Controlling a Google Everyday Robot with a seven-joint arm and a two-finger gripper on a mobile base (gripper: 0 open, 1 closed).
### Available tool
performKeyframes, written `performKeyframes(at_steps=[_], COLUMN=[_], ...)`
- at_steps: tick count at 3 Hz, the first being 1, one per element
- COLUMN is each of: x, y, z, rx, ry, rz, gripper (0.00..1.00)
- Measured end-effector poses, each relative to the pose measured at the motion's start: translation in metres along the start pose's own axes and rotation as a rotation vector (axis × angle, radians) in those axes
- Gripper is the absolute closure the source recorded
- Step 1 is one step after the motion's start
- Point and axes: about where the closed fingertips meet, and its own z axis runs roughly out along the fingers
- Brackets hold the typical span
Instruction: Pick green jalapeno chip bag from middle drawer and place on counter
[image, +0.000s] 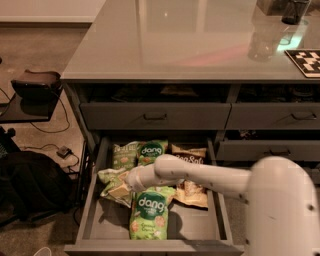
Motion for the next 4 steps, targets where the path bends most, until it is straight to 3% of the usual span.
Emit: performKeyframes(at_steps=[1,2,3,4], x=[-0.041,-0.058,-0.089,-0.109], y=[-0.004,-0.024,-0.055,-0.084], z=[-0.067,-0.151,-0.239,-0.316], rx=[-0.012,0.067,0.131,0.164], ry=[-0.195,-0.224,-0.145,-0.079], rz=[-0.042,-0.077,-0.127,-0.173], gripper=[1.0,1.0,1.0,1.0])
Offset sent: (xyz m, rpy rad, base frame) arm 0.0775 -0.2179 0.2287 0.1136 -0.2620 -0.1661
